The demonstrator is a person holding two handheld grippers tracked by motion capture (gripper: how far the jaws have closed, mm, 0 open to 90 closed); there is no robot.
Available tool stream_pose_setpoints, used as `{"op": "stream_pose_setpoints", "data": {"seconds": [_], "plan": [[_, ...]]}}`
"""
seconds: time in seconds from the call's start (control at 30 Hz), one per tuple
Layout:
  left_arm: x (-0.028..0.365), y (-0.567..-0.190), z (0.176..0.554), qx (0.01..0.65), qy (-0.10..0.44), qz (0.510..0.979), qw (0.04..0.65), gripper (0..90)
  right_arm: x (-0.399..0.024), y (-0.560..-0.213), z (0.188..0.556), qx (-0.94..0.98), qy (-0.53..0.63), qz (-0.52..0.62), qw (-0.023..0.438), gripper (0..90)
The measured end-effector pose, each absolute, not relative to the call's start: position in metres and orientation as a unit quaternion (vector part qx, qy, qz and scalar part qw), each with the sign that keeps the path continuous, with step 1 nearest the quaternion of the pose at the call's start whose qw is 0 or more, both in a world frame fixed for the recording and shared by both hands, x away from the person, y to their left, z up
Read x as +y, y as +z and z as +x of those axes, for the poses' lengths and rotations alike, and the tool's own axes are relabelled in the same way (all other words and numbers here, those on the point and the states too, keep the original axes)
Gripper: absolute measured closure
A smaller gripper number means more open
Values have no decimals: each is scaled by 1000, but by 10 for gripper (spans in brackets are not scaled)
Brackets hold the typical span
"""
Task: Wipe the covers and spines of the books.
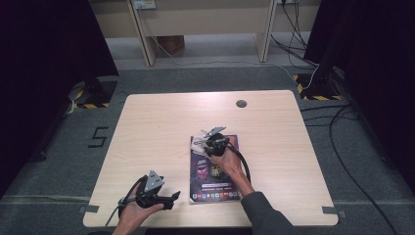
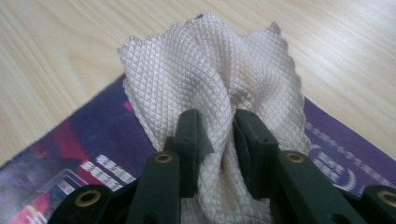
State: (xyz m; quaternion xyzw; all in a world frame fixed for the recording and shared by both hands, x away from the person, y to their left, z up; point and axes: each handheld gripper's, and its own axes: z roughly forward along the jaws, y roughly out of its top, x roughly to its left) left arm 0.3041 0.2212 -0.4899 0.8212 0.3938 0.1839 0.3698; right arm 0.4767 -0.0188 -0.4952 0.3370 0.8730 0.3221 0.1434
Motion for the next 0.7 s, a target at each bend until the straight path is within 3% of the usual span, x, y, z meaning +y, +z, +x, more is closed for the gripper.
{"op": "stream_pose_setpoints", "data": {"seconds": [0.7], "plan": [[221,-490,304,395,184,820,371,164,-11,-495,438,900,331,265,105,714]]}}
